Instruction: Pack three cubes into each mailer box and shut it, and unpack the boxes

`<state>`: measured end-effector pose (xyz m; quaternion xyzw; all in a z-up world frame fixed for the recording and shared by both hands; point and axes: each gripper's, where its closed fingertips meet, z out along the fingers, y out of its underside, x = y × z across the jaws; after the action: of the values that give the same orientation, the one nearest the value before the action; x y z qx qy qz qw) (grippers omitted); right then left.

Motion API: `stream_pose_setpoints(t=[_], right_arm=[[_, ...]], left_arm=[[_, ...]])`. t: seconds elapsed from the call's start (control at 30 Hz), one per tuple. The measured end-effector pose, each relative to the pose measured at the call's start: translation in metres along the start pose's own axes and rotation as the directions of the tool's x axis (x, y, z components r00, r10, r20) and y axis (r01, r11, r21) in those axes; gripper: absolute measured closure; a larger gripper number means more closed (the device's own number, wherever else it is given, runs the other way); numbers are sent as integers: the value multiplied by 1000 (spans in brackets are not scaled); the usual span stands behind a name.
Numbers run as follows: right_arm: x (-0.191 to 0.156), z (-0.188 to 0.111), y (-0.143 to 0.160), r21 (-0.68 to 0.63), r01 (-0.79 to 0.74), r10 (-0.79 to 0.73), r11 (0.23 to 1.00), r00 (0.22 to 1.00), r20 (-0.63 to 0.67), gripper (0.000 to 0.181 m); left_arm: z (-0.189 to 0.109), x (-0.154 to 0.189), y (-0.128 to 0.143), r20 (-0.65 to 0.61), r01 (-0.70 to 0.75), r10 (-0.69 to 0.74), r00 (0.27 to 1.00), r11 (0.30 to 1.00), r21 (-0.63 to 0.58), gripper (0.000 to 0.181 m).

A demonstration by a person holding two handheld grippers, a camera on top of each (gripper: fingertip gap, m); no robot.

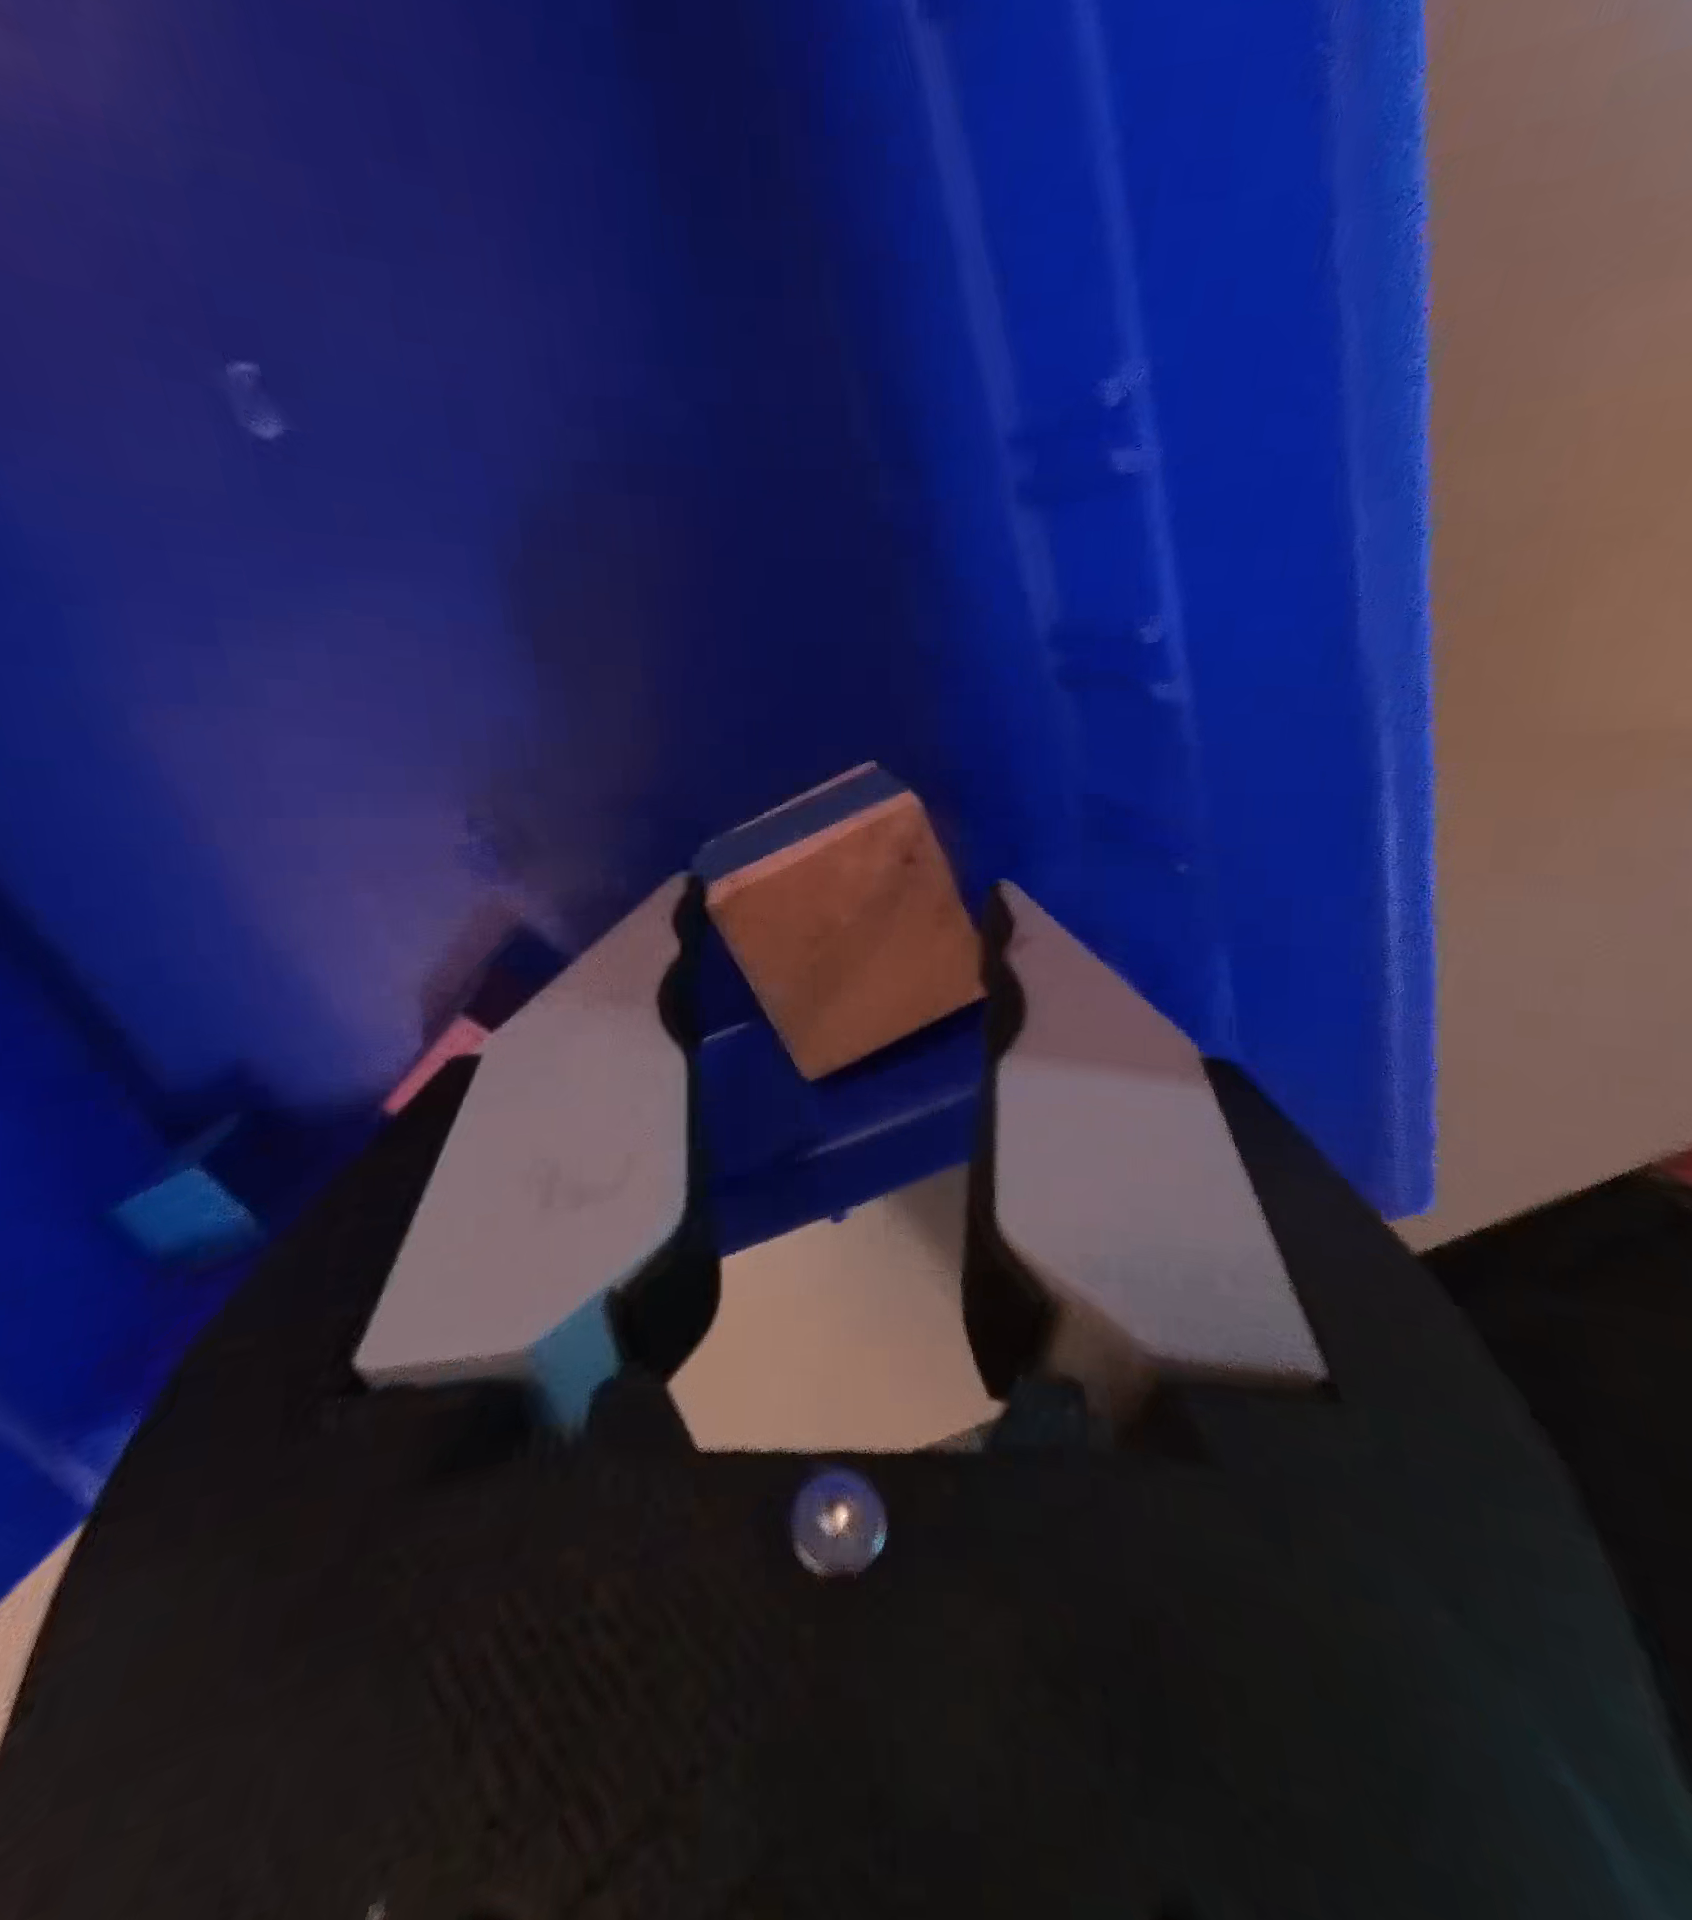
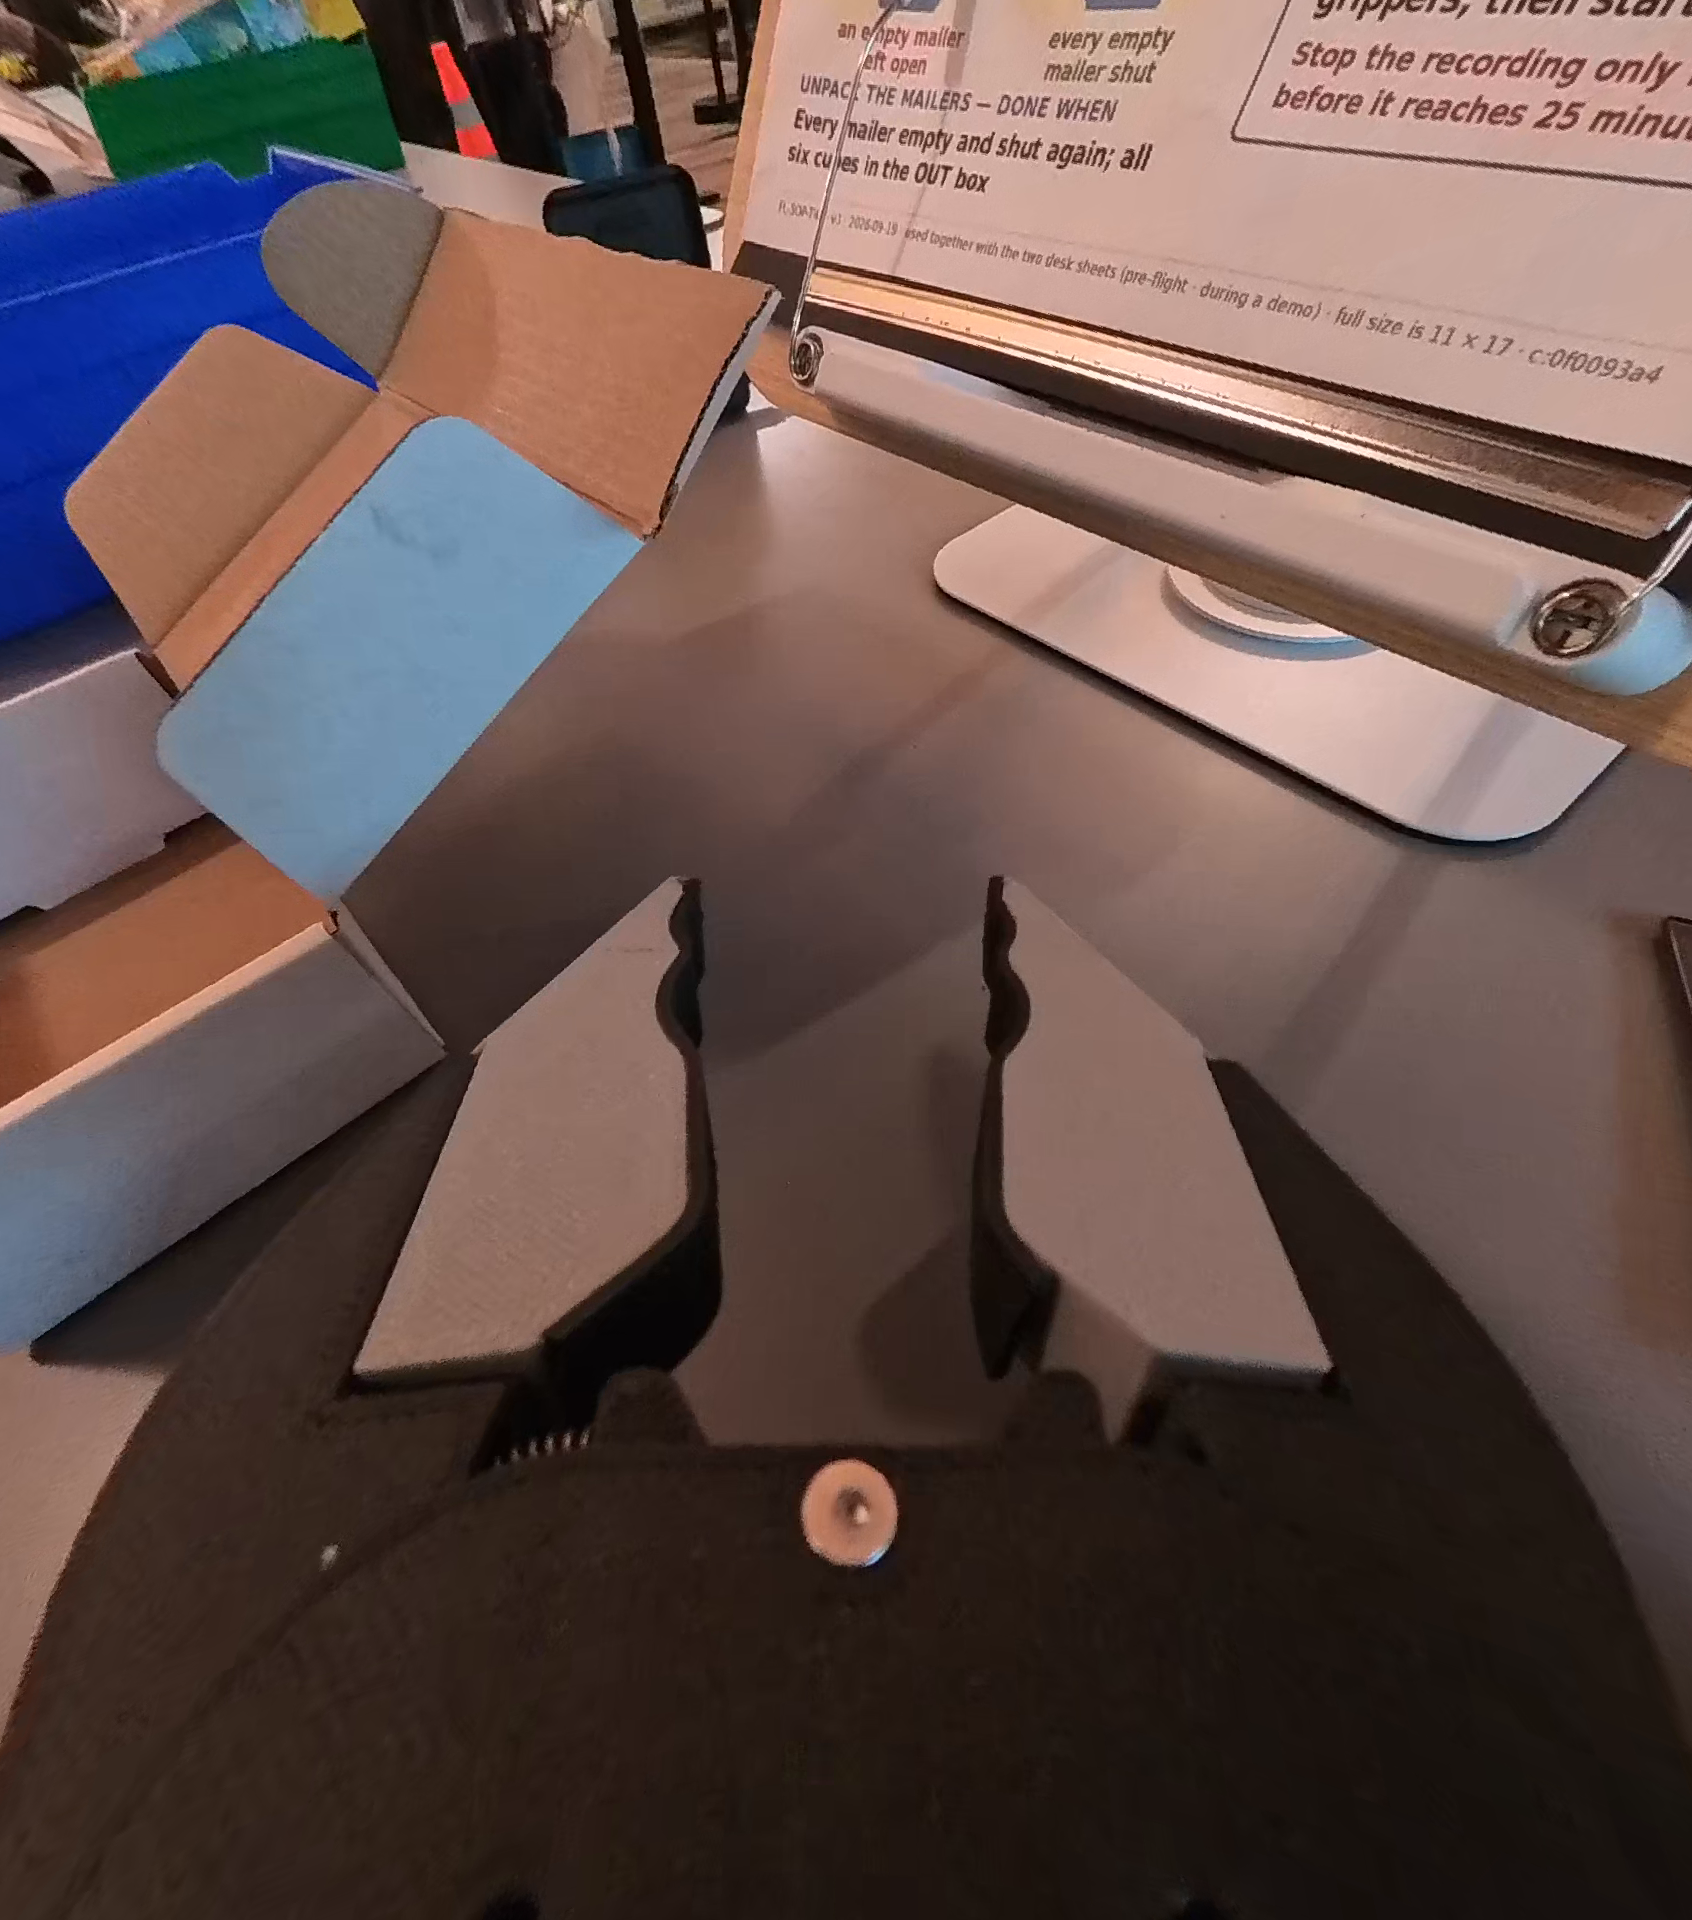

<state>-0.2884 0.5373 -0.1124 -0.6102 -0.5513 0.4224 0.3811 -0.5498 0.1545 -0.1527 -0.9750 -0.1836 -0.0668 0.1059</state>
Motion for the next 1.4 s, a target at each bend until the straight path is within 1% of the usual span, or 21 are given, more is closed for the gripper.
stream_pose_setpoints(t=[0.1, 0.17, 0.2, 0.23, 0.3, 0.4, 0.5, 0.53, 0.6, 0.67, 0.73, 0.83, 0.9, 0.97, 1.0, 1.03, 1.1, 1.17, 1.23, 1.3, 1.4], right_arm=[[-1, 1, 1, -9, 5, -5, 1000, 1000, 9, 128], [-3, 2, 1, -13, 10, -10, 1000, 1000, 13, 128], [-3, 2, 2, -16, 11, -11, 1000, 1000, 17, 128], [-4, 3, 2, -19, 13, -12, 1000, 1000, 21, 128], [-5, 4, 2, -24, 16, -15, 1000, 1000, 26, 128], [-6, 5, 3, -28, 25, -24, 999, 999, 27, 128], [-7, 6, 3, -34, 29, -28, 999, 999, 30, 128], [-8, 6, 3, -34, 31, -30, 999, 999, 29, 128], [-8, 5, 2, -27, 36, -35, 999, 999, 26, 129], [-8, 4, 1, -18, 38, -38, 999, 999, 25, 130], [-8, 4, 1, -16, 37, -36, 999, 999, 27, 130], [-8, 6, 3, -29, 32, -31, 999, 999, 32, 129], [-8, 6, 3, -36, 32, -31, 999, 999, 34, 129], [-9, 7, 4, -41, 35, -33, 999, 999, 38, 130], [-9, 8, 4, -44, 36, -34, 998, 999, 39, 130], [-10, 8, 4, -46, 38, -36, 998, 999, 40, 130], [-10, 9, 4, -48, 43, -41, 998, 998, 41, 130], [-11, 8, 4, -42, 49, -47, 998, 998, 39, 131], [-11, 7, 2, -29, 54, -53, 998, 998, 36, 131], [-11, 6, 1, -21, 54, -54, 998, 998, 37, 132], [-11, 5, -1, -3, 51, -51, 999, 998, 37, 132]], left_arm=[[-5, -22, -6, 95, 38, -40, 995, 999, 31, 130], [-7, -35, -8, 130, 83, -88, 988, 995, 48, 129], [-8, -40, -7, 148, 103, -108, 983, 994, 41, 120], [-9, -44, -6, 171, 111, -115, 978, 993, 31, 117], [-14, -47, -9, 212, 86, -90, 973, 996, 32, 130], [-15, -41, -13, 183, 93, -99, 978, 995, 39, 129], [0, -45, 3, 213, 86, -71, 975, 994, -63, 128], [5, -44, 5, 202, 79, -60, 978, 993, -87, 132], [4, -46, -9, 205, 61, -59, 977, 998, -4, 136], [2, -44, -10, 190, 30, -31, 981, 1000, 10, 136], [-8, -44, -13, 188, 1, -9, 982, 999, 42, 136], [-42, -52, -24, 227, -15, -23, 974, 986, 163, 136], [-74, -53, -38, 259, -41, -36, 965, 956, 289, 137], [-106, -39, -53, 267, -90, -24, 963, 908, 410, 137], [-117, -24, -60, 264, -136, 16, 964, 886, 444, 136], [-126, -9, -65, 279, -195, 67, 958, 865, 461, 137], [-136, 22, -73, 327, -328, 188, 926, 830, 450, 137], [-137, 60, -80, 339, -470, 345, 875, 772, 428, 137], [-131, 95, -83, 333, -580, 477, 813, 713, 394, 136], [-123, 121, -89, 330, -644, 553, 765, 673, 363, 136], [-113, 150, -97, 328, -710, 630, 704, 617, 340, 136]])
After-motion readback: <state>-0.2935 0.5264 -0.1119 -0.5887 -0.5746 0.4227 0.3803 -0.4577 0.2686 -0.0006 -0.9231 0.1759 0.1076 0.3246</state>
